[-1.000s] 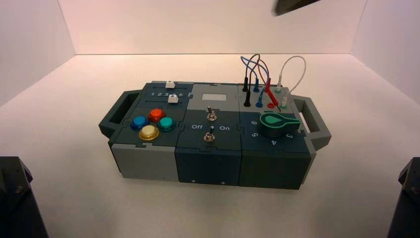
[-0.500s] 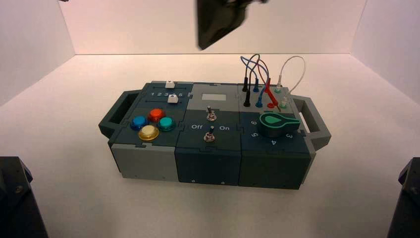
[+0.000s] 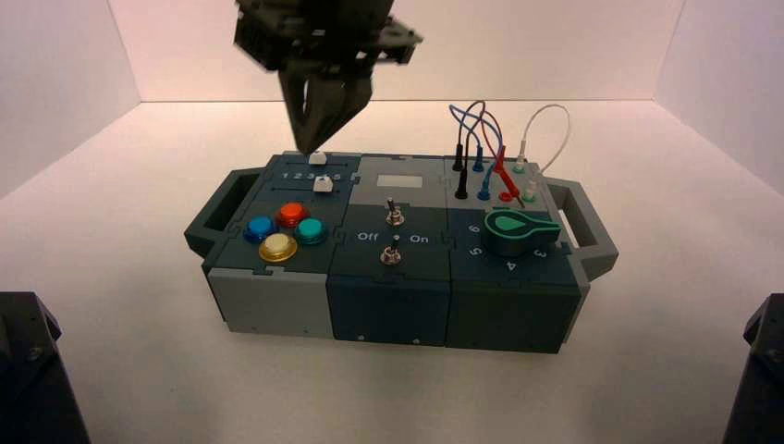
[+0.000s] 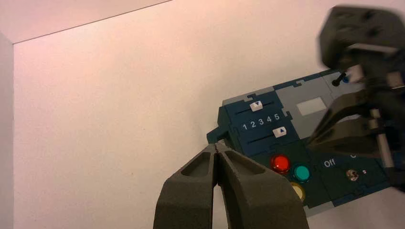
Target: Push the red button with the right gripper.
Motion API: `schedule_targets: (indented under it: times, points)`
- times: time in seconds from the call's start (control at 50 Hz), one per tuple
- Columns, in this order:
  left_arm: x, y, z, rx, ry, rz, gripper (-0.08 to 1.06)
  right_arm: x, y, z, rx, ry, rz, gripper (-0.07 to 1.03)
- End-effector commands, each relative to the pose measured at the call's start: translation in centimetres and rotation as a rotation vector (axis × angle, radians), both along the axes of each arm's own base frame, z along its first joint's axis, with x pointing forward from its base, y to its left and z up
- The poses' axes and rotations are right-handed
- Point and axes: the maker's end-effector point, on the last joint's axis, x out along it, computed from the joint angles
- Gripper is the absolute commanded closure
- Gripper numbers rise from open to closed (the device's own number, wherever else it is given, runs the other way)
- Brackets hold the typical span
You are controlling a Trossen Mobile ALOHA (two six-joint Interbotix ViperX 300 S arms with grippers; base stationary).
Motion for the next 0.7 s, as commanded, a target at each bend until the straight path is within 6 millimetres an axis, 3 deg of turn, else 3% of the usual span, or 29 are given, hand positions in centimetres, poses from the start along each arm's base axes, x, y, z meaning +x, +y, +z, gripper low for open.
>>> schedule_targets:
  times: [0.02,0.7]
  points:
    - [0.3,0.0,0.5,0.003,-0.014,-0.001,1.01,0.2,1.7,0.7,0.029,-0.004,0.009,0.99]
    - [0.2,0.0,0.5,0.005,-0.010,-0.002,1.01,0.9,3.1,-3.2,-0.031,0.039,0.009,0.99]
